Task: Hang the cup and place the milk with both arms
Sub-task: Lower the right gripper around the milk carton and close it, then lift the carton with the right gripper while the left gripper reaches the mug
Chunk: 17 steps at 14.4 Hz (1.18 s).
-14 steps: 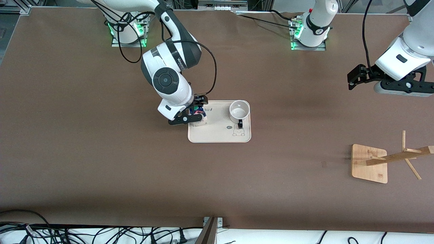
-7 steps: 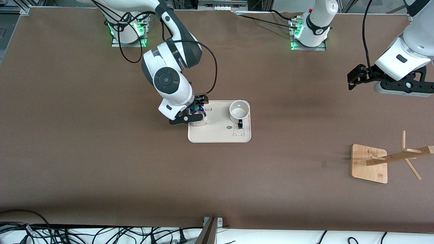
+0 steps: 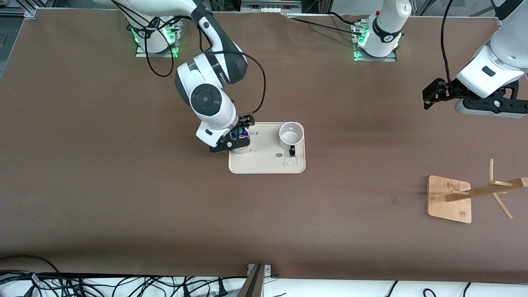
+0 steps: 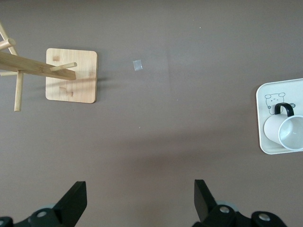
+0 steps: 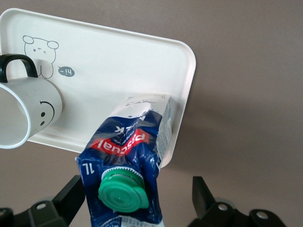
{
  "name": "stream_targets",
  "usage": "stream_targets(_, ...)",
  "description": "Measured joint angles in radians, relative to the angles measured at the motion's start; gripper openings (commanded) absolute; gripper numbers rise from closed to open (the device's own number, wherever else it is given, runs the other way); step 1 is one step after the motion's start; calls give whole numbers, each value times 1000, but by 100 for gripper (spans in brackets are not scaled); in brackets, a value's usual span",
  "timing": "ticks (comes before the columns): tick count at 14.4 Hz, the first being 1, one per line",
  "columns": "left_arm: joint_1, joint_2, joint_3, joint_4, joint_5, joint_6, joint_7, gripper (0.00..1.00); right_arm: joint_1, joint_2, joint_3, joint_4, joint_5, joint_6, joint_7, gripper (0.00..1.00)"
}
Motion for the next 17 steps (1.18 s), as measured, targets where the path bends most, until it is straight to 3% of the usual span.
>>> stream_targets(6, 0, 0, 0, 0, 0, 0, 0, 100, 3, 11, 20, 0, 0, 81, -7, 97)
stream_targets(8, 0, 0, 0, 0, 0, -1, 0, 100, 3, 24, 22, 0, 0, 100, -29, 62)
stream_targets(9, 0, 0, 0, 0, 0, -3, 0, 100, 3, 30, 22, 0, 0, 104, -39, 54)
stream_targets(17, 0, 0, 0, 0, 0, -11, 0, 100, 3, 34, 23, 0, 0, 109, -45, 45)
